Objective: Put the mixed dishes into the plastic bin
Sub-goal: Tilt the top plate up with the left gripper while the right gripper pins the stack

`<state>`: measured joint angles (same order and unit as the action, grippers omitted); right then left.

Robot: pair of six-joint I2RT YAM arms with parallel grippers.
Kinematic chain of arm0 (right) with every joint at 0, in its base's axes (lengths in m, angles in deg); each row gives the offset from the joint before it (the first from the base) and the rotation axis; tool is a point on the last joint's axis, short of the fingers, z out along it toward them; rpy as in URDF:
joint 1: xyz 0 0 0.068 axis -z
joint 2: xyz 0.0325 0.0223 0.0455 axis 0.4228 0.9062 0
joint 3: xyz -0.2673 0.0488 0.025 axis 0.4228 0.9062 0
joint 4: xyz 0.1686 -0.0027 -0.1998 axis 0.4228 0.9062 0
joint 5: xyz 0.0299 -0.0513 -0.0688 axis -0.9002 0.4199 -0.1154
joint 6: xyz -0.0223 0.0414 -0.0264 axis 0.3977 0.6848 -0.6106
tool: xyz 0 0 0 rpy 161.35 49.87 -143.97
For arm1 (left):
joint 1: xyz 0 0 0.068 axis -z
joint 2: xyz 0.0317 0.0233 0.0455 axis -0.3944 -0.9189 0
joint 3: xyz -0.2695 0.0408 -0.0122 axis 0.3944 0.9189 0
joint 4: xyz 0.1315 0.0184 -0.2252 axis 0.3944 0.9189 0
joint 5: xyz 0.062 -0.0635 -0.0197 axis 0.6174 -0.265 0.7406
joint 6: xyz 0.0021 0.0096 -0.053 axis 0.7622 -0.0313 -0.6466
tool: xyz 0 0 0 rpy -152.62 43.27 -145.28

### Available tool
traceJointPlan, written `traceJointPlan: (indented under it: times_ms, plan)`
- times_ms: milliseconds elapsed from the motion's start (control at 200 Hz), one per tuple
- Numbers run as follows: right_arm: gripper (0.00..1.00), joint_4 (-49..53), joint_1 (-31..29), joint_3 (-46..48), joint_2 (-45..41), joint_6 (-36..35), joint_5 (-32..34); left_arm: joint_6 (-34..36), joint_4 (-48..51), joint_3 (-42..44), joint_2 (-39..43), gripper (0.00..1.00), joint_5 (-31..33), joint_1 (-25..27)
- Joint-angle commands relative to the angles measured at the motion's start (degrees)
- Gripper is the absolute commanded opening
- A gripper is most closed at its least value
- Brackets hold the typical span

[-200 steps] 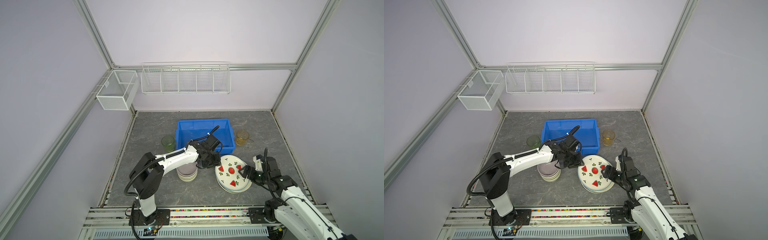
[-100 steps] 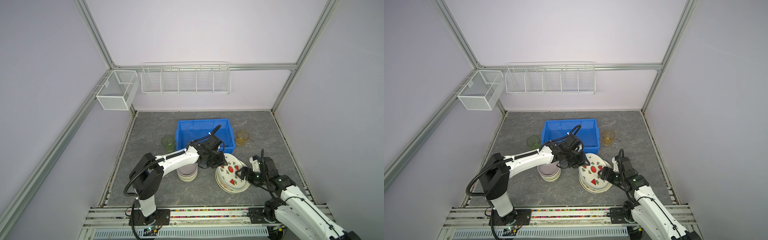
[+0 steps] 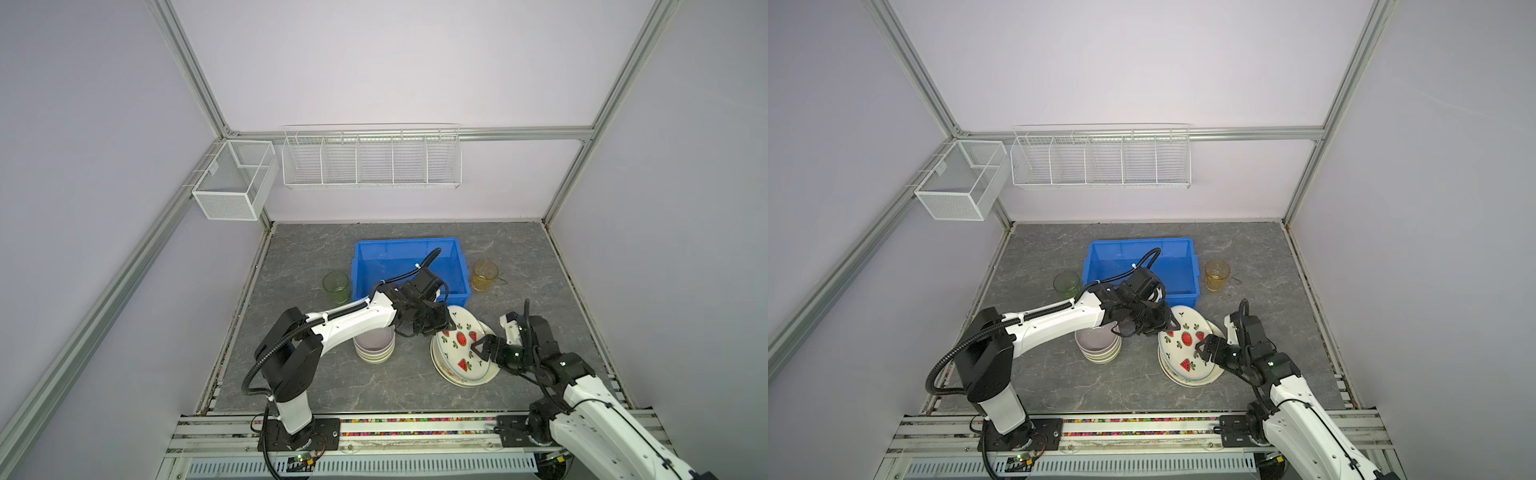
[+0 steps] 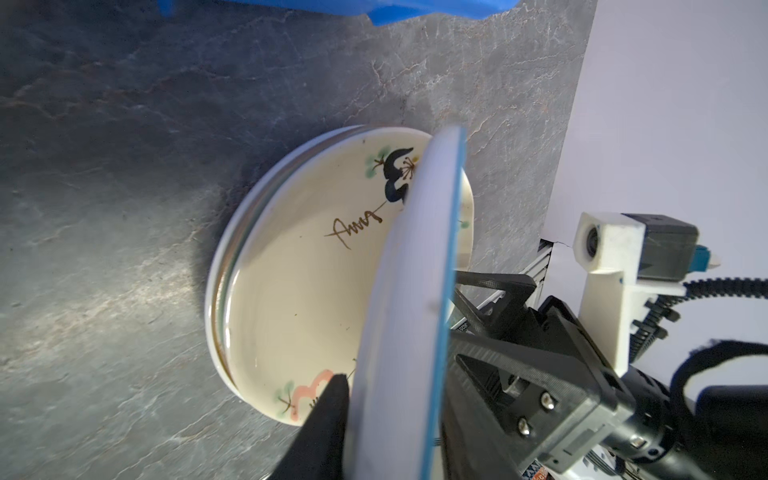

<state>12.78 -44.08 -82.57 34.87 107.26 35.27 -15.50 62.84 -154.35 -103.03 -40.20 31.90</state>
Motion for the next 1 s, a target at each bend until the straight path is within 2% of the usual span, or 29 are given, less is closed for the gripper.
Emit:
traceJointPlan:
  times_ms: [0,155,675,905,995]
  plan:
    - [0.84,-0.03,-0.51,-1.06,-0.52,0.54,-0.61,0.39,-0.59,-0.16,2.36,0.37,-0.68,-0.2]
    - [0.84,0.06,-0.49,-1.16,-0.71,0.58,-0.55,0.58,-0.28,-0.09,2.27,0.36,-0.53,-0.24]
    - [0.85,0.52,-0.53,-1.03,-1.27,0.52,-0.22,1.72,2.14,-0.54,2.55,0.23,1.13,-0.2]
    - [0.85,0.4,-0.5,-0.84,-1.27,0.54,-0.46,1.66,2.07,-0.28,2.16,0.15,1.31,-0.21]
    - [0.85,0.48,-0.53,-0.91,-1.58,0.58,-0.45,1.64,2.18,-0.32,2.26,0.09,1.62,-0.16]
